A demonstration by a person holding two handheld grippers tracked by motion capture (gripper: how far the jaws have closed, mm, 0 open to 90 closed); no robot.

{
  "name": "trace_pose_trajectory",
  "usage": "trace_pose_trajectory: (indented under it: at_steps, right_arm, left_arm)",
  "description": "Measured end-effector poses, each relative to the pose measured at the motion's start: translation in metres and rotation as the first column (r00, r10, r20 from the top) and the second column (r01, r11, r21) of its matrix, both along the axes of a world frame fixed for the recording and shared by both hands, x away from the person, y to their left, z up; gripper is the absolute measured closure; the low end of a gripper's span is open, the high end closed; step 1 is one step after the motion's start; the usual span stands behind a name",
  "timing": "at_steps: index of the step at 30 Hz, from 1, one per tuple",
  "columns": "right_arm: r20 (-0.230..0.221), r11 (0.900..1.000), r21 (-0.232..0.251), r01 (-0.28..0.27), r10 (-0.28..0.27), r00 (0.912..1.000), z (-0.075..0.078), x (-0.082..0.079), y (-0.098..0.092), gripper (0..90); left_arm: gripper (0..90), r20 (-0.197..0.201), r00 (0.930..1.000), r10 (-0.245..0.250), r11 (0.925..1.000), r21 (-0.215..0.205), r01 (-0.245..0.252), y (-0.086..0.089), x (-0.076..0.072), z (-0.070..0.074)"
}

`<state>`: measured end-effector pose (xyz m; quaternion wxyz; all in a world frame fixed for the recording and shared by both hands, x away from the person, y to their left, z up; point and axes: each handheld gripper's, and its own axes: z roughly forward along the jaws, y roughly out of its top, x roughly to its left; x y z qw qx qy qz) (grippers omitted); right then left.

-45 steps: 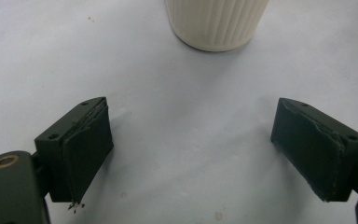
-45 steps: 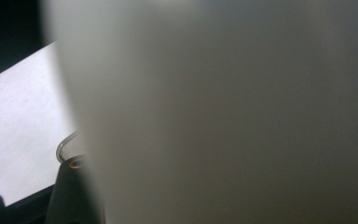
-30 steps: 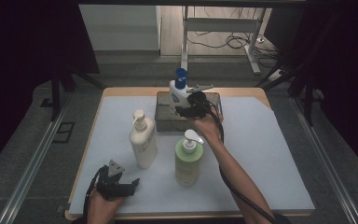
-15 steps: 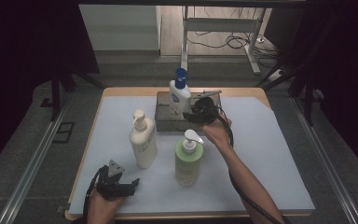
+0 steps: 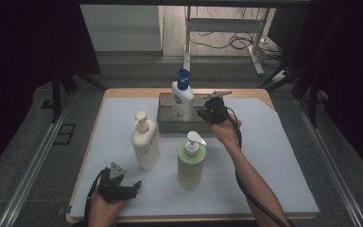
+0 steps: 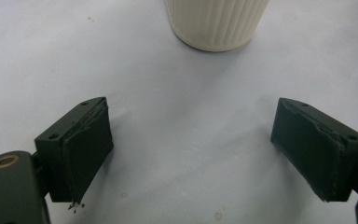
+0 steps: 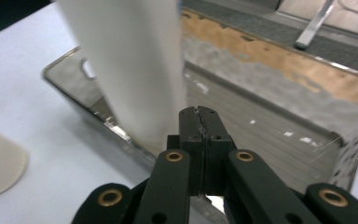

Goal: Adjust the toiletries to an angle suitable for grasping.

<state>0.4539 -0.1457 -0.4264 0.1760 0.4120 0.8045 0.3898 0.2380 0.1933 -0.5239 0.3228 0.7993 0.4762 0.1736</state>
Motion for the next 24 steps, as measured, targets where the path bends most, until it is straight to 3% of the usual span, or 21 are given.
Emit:
trace_pose_trajectory:
  at_steps: [13,24]
  right_arm:
    - [-0.030,0.999,-0.001,0.046,-0.046,0.9985,-0.019,0.023,0.017,89.6]
    - [-0.058,0.998,-0.011,0.062,-0.063,0.9963,-0.029,0.031,0.025,89.7]
  left_arm:
    - [11.9,-0.001,1.0000,-0.001,1.0000,0.000,0.001,0.000,0.000,0.000]
    - [11.9,-0.001,1.0000,0.000,1.0000,-0.001,0.000,0.000,0.000,0.000]
